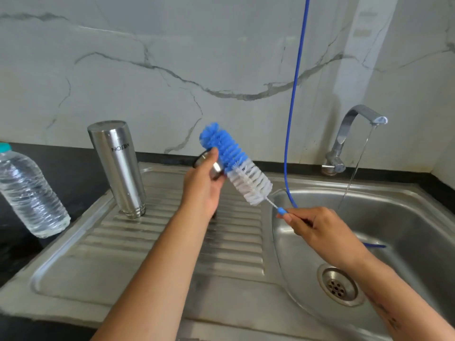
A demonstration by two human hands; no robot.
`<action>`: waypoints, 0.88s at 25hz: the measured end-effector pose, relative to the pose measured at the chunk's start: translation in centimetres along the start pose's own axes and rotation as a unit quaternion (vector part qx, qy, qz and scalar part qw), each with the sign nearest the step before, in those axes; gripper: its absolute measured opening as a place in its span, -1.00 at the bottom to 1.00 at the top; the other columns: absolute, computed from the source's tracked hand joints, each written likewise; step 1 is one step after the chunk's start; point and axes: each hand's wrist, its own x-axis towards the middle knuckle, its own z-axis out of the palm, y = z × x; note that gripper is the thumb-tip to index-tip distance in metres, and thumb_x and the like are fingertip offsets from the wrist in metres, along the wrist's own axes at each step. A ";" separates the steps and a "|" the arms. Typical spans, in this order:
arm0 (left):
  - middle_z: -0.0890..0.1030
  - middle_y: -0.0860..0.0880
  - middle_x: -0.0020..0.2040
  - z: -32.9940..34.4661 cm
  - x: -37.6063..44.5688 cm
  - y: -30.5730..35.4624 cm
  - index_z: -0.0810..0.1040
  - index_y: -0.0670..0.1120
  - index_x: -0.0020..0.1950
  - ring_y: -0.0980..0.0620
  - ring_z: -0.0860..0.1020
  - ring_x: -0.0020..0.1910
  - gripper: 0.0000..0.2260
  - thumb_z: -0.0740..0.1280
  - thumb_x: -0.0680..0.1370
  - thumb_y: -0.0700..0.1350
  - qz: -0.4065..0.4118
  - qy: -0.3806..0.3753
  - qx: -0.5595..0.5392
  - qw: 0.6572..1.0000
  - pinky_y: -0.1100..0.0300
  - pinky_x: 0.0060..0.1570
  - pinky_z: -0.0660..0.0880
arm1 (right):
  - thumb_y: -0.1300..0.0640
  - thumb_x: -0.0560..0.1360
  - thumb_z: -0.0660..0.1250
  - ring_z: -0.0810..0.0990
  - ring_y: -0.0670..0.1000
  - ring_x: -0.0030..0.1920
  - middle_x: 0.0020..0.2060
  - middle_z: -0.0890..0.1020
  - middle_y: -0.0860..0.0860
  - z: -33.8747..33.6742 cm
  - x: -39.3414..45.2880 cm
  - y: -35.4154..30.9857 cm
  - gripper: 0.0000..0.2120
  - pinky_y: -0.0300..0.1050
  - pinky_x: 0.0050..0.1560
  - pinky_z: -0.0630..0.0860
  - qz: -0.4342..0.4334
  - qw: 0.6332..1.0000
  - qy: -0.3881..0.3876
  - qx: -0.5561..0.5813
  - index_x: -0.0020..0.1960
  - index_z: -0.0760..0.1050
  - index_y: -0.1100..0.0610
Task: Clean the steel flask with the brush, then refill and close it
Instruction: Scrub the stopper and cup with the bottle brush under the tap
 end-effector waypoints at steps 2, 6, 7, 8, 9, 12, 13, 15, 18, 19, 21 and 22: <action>0.68 -0.19 0.21 -0.3 0.0 0.0 0.57 -0.25 0.28 -0.13 0.65 0.21 -0.72 0.42 0.58 -0.23 0.000 0.012 -0.006 1.000 -0.03 0.18 0.62 | -0.05 0.63 0.29 0.16 -0.06 -0.38 -0.46 0.24 -0.06 -0.4 -0.1 -0.4 -0.64 -0.21 -0.38 0.22 -0.012 1.000 0.000 0.001 -0.05 0.65 0.23; 0.69 -0.17 0.13 1.3 -1.6 -2.0 0.60 -0.24 0.23 -0.10 0.66 0.14 -0.79 0.39 0.61 -0.23 -0.024 -0.024 0.046 0.998 0.04 0.09 0.65 | 0.01 0.64 0.28 0.16 -0.06 -0.41 -0.48 0.23 -0.08 0.1 0.6 -1.1 -0.63 -0.22 -0.41 0.19 -0.009 0.998 0.054 0.014 -0.03 0.62 0.33; 0.68 -0.19 0.17 1.0 -1.1 -1.5 0.58 -0.26 0.29 -0.11 0.65 0.16 -0.73 0.38 0.61 -0.22 -0.011 -0.023 0.019 0.999 0.02 0.13 0.64 | -0.03 0.64 0.27 0.16 -0.07 -0.41 -0.48 0.24 -0.09 0.0 0.3 -0.9 -0.60 -0.22 -0.40 0.20 -0.007 1.000 0.024 0.017 -0.04 0.62 0.32; 0.67 -0.20 0.22 0.5 -0.6 -0.7 0.57 -0.25 0.33 -0.13 0.65 0.20 -0.70 0.38 0.61 -0.20 0.000 -0.021 -0.010 1.000 0.01 0.17 0.62 | -0.07 0.63 0.26 0.18 -0.08 -0.41 -0.47 0.25 -0.09 -0.2 -0.1 -0.6 -0.59 -0.22 -0.39 0.20 -0.005 1.000 -0.006 0.023 -0.07 0.63 0.27; 0.66 -0.20 0.25 0.2 -0.3 0.1 0.58 -0.23 0.32 -0.13 0.64 0.23 -0.70 0.39 0.60 -0.19 0.003 -0.020 -0.031 0.999 0.00 0.20 0.61 | -0.08 0.62 0.26 0.19 -0.10 -0.41 -0.46 0.26 -0.09 -0.6 -0.4 -0.4 -0.61 -0.24 -0.39 0.21 0.004 0.999 -0.020 0.038 -0.09 0.66 0.21; 0.69 -0.11 0.15 0.3 -1.1 0.2 0.64 -0.16 0.13 -0.07 0.63 0.25 -0.81 0.47 0.52 -0.21 -0.022 -0.038 -0.015 0.999 0.02 0.19 0.62 | -0.09 0.61 0.28 0.19 -0.04 -0.42 -0.43 0.28 -0.05 -1.2 -0.4 0.1 -0.73 -0.27 -0.44 0.21 0.088 0.983 0.023 0.162 0.00 0.72 0.00; 0.70 -0.08 0.10 0.6 -1.4 -0.1 0.65 -0.15 0.08 -0.05 0.63 0.23 -0.81 0.50 0.49 -0.20 -0.029 -0.040 0.006 0.999 0.03 0.17 0.63 | -0.12 0.60 0.27 0.18 -0.01 -0.42 -0.42 0.27 -0.02 -1.2 -0.2 0.0 -0.72 -0.25 -0.46 0.19 0.111 0.973 0.026 0.200 0.02 0.71 -0.02; 0.71 -0.05 0.09 0.6 -1.4 -0.2 0.67 -0.15 0.10 -0.03 0.63 0.24 -0.78 0.52 0.48 -0.17 -0.022 -0.039 0.027 0.999 -0.02 0.20 0.62 | -0.12 0.60 0.26 0.16 -0.01 -0.41 -0.40 0.26 0.01 -1.0 -0.1 -0.3 -0.71 -0.25 -0.47 0.17 0.116 0.971 0.022 0.210 0.03 0.70 0.00; 0.70 -0.11 0.22 0.4 -1.4 -0.6 0.65 -0.18 0.20 -0.09 0.63 0.29 -0.75 0.48 0.54 -0.15 -0.014 -0.036 0.046 0.998 -0.08 0.23 0.60 | -0.06 0.63 0.26 0.17 -0.05 -0.41 -0.41 0.27 -0.01 -0.4 -0.3 -0.8 -0.67 -0.28 -0.42 0.19 0.068 0.988 0.018 0.135 0.00 0.69 0.15; 0.69 -0.14 0.24 0.8 -1.8 -1.3 0.65 -0.18 0.18 -0.10 0.63 0.28 -0.79 0.45 0.56 -0.18 -0.026 -0.050 0.055 0.997 -0.05 0.20 0.62 | -0.07 0.63 0.26 0.17 -0.06 -0.40 -0.42 0.26 -0.01 -0.1 -0.1 -0.8 -0.61 -0.27 -0.41 0.18 0.060 0.991 0.022 0.116 -0.01 0.66 0.24; 0.69 -0.17 0.22 1.7 -3.0 -2.3 0.66 -0.17 0.12 -0.08 0.66 0.22 -0.86 0.41 0.58 -0.22 -0.050 -0.090 0.076 0.992 0.00 0.15 0.64 | -0.03 0.65 0.26 0.18 -0.08 -0.42 -0.44 0.27 -0.05 0.1 0.2 -0.8 -0.58 -0.26 -0.41 0.18 0.069 0.991 0.042 0.104 0.01 0.61 0.35; 0.70 -0.16 0.17 2.0 -3.0 -2.2 0.66 -0.18 0.09 -0.06 0.68 0.17 -0.88 0.42 0.57 -0.22 -0.048 -0.097 0.077 0.991 0.02 0.12 0.65 | -0.02 0.65 0.27 0.19 -0.09 -0.43 -0.45 0.29 -0.07 -0.1 0.2 -0.8 -0.60 -0.27 -0.41 0.20 0.073 0.991 0.045 0.100 0.01 0.62 0.34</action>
